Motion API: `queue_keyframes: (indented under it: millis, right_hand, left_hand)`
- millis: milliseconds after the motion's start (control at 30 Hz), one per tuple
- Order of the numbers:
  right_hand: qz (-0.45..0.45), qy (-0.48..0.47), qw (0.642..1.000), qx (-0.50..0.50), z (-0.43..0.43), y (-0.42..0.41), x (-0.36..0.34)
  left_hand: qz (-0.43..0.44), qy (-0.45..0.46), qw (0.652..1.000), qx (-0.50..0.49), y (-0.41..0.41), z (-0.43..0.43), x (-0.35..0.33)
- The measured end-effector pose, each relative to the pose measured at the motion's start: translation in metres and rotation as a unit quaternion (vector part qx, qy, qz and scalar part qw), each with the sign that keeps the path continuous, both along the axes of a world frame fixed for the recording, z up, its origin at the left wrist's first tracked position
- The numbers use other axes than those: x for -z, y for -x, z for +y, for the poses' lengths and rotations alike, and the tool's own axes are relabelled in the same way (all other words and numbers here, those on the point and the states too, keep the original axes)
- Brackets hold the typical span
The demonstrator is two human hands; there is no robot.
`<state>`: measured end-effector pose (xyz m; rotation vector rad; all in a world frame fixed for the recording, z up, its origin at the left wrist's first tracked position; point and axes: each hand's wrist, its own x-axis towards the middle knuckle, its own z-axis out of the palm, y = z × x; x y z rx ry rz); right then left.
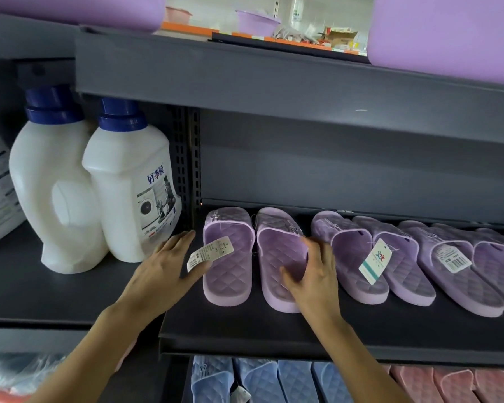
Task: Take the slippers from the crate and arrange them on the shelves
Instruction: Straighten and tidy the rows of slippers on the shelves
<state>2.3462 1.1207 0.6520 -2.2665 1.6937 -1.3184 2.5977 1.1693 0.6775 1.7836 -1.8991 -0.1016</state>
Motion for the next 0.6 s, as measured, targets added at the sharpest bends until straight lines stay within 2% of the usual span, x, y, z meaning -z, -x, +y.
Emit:
queue_keyframes:
  millis: [100, 233, 400, 600]
  right_hand:
    - [-0.005, -0.049, 0.999, -0.007, -0.001, 0.002, -0.002]
    - [-0.005, -0.129, 0.991, -0.037, -0.004, 0.002, -0.007]
    - [-0.001, -0.200, 0.978, -0.052, -0.004, 0.000, -0.010]
    - [-0.003, -0.199, 0.979, -0.037, -0.005, -0.003, -0.013]
  left_hand:
    - [0.100, -0.044, 0.994, 0.031, 0.020, -0.014, 0.003]
    - [0.158, -0.060, 0.985, 0.035, 0.043, -0.022, 0.009]
    - [0.172, -0.044, 0.984, 0.016, 0.055, -0.026, 0.018]
    - [0.176, -0.048, 0.983, 0.008, 0.069, -0.028, 0.016]
